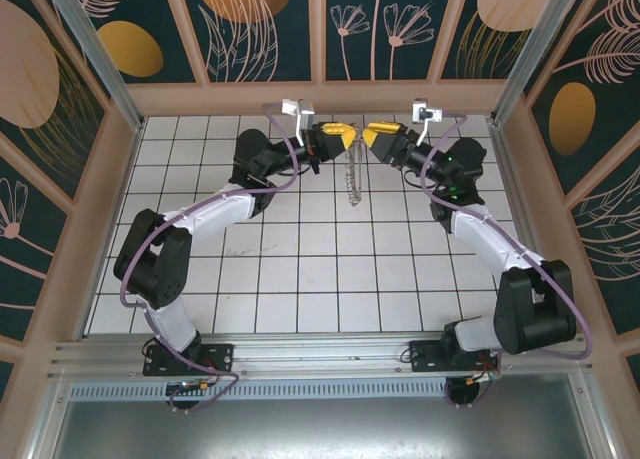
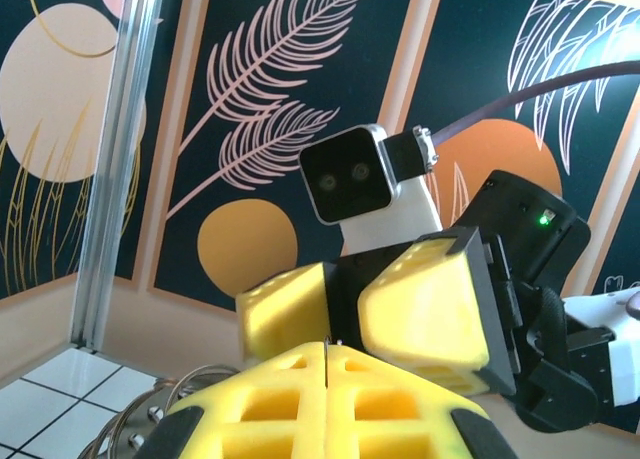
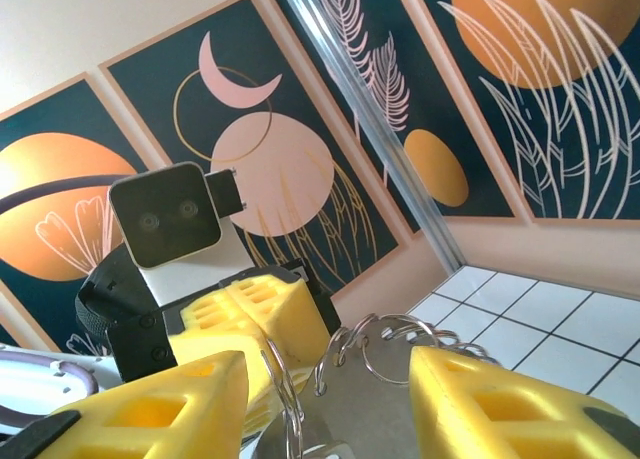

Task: Put the keys on the keyring

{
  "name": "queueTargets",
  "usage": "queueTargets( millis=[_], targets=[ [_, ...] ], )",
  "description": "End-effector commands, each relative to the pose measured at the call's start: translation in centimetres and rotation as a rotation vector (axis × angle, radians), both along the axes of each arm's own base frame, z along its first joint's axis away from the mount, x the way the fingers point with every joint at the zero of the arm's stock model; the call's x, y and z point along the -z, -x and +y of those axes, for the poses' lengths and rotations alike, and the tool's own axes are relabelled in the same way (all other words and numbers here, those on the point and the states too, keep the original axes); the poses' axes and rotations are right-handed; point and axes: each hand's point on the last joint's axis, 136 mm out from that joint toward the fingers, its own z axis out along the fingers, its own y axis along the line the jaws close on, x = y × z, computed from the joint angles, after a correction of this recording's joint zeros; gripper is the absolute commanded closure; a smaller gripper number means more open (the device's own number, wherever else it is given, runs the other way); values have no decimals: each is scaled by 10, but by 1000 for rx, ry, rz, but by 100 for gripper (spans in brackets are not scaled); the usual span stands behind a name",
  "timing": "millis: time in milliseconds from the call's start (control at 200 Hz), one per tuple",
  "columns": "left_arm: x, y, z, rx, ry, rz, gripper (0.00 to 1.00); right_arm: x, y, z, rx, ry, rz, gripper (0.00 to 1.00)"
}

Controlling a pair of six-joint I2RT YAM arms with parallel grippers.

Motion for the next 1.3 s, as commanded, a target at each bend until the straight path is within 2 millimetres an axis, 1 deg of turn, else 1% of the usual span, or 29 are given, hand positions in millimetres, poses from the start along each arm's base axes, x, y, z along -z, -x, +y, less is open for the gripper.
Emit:
queueTargets(
  millis=[0,105,180,305,400,505,606,716,796,831,836,846,881,896,911,921,951,976,1061,1176,1291],
  targets=[
    [-18,12,3,29,66,-48,100,-22,9,8,-34,-24,-88,55],
    [-19,12,4,35,74,-45,100,-18,7,11,-40,-27,-79,59],
    [-19,12,4,36,74,-42,100,-17,6,12,-45,-32,-78,66],
    [-17,11,3,36,74,-34,100,-18,7,14,-54,-33,-81,83],
    [-15,9,3,33,74,-26,100,-19,8,14,-64,-30,-86,100],
    [-14,6,3,19,77,-13,100,-18,10,14,-64,-21,-88,100],
    [-13,-2,5,-24,76,6,100,-15,6,12,-37,-7,-77,100],
    [-14,-13,15,-95,81,26,76,-11,0,8,-9,13,-61,100],
    [-17,-22,28,-172,83,29,54,-7,-5,4,16,32,-52,100],
    [-10,-30,31,-212,68,44,45,-5,-8,2,25,44,-47,100],
    [-16,-28,34,-218,74,35,44,-6,-8,1,26,45,-49,100],
    [-20,-27,37,-229,77,27,41,-4,-9,1,29,49,-45,100],
    [-22,-30,43,-266,70,24,33,-3,-12,-1,37,58,-42,100],
    [-23,-31,46,-281,69,24,26,-2,-12,-1,39,63,-41,100],
    [-24,-32,48,-295,63,20,21,-1,-13,-2,40,68,-40,100],
    [-23,-33,48,-304,56,17,15,-1,-13,-2,41,71,-42,100],
    [-25,-35,53,-333,45,8,3,1,-15,-3,46,80,-38,100],
    [-26,-37,56,-357,33,3,1,2,-16,-3,46,89,-38,100],
    [-32,-43,65,-440,5,-3,1,5,-20,-3,50,120,-37,100],
    [-39,-65,82,-599,-18,68,1,10,-26,-1,41,160,-34,100],
    [-44,-77,93,-701,-69,62,1,13,-31,1,34,196,-32,100]
  ],
)
